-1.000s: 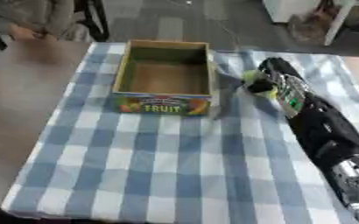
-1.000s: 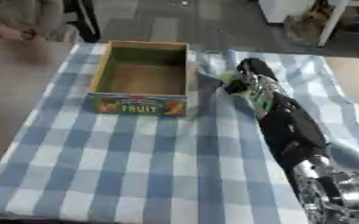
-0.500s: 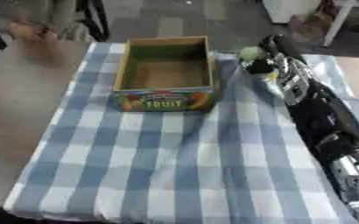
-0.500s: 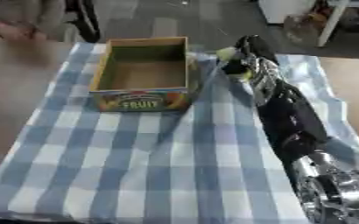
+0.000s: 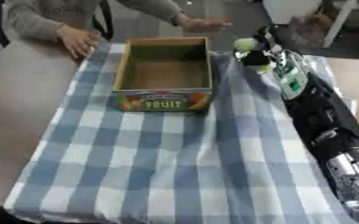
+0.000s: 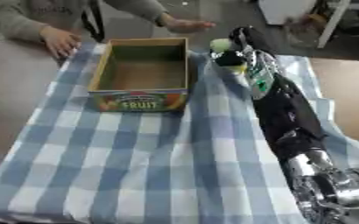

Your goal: Pick up objects on the table and place them in the box.

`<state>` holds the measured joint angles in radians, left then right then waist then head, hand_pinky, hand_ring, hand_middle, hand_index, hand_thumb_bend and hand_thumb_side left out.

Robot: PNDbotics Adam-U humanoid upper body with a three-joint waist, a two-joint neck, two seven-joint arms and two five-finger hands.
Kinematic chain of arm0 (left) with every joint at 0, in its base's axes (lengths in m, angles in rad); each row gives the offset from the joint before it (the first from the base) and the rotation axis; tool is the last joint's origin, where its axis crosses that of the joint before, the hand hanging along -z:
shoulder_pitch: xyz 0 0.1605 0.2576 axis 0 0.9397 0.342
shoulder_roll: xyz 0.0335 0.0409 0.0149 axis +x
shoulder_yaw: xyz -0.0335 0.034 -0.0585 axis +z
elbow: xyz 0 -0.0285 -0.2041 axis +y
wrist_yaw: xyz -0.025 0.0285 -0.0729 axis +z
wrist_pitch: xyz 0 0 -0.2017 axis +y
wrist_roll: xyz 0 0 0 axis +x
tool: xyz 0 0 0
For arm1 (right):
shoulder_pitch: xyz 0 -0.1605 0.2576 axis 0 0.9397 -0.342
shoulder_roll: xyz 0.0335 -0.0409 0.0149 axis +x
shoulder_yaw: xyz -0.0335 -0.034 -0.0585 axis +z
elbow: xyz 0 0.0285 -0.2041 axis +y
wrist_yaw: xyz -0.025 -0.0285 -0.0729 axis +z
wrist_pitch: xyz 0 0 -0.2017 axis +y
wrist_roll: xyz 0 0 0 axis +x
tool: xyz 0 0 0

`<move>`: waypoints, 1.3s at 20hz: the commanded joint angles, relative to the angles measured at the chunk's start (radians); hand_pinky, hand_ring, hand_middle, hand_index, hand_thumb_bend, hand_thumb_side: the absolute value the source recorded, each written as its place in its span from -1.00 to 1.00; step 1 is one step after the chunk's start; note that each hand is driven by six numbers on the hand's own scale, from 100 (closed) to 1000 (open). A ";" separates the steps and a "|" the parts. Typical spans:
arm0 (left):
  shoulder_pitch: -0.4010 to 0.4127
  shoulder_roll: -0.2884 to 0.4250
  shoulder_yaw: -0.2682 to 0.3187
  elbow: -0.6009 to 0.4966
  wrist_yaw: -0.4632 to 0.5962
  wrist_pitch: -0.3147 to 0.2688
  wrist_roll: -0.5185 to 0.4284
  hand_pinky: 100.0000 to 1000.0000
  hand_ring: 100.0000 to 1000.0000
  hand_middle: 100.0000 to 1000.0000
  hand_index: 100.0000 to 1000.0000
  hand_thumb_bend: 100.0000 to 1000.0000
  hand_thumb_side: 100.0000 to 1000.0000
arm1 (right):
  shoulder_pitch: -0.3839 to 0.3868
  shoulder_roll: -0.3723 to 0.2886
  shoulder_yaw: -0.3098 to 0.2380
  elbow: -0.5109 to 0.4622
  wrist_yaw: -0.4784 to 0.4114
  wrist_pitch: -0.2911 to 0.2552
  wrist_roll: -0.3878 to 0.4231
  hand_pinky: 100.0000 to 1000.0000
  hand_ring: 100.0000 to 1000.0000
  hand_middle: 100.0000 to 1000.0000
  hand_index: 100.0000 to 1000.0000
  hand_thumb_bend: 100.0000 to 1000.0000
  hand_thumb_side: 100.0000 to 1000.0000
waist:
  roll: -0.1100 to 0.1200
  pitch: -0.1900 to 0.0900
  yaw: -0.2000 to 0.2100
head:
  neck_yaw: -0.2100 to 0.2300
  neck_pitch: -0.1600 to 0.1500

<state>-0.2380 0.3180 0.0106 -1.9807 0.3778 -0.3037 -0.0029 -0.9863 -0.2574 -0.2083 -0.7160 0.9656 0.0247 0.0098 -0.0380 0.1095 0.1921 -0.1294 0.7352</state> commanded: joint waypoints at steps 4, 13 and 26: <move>-0.011 0.021 0.008 -0.019 0.002 0.000 0.003 0.10 -0.04 0.06 0.18 -1.00 -0.75 | -0.037 -0.010 0.004 -0.047 -0.029 0.003 -0.004 -1.00 -0.82 -0.78 -0.56 -1.00 -0.56 | 0.005 -0.018 0.000 | 0.002 -0.013; -0.013 0.021 0.007 -0.019 0.003 -0.001 0.003 0.10 -0.04 0.06 0.18 -1.00 -0.76 | -0.052 0.008 0.021 -0.097 -0.053 -0.012 -0.006 -1.00 -0.85 -0.82 -0.60 -1.00 -0.59 | 0.006 -0.019 -0.001 | 0.002 -0.014; -0.015 0.018 0.001 -0.019 0.008 0.001 -0.004 0.10 -0.04 0.06 0.18 -1.00 -0.77 | -0.106 0.135 0.126 -0.170 -0.112 -0.130 0.107 -0.95 -0.74 -0.76 -0.54 -1.00 -0.58 | 0.010 -0.024 -0.002 | -0.009 -0.013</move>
<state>-0.2386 0.3180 0.0104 -1.9807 0.3817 -0.3029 -0.0040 -1.0631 -0.1286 -0.0957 -0.8642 0.8593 -0.0886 0.1053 -0.0338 0.1027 0.1905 -0.1352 0.7320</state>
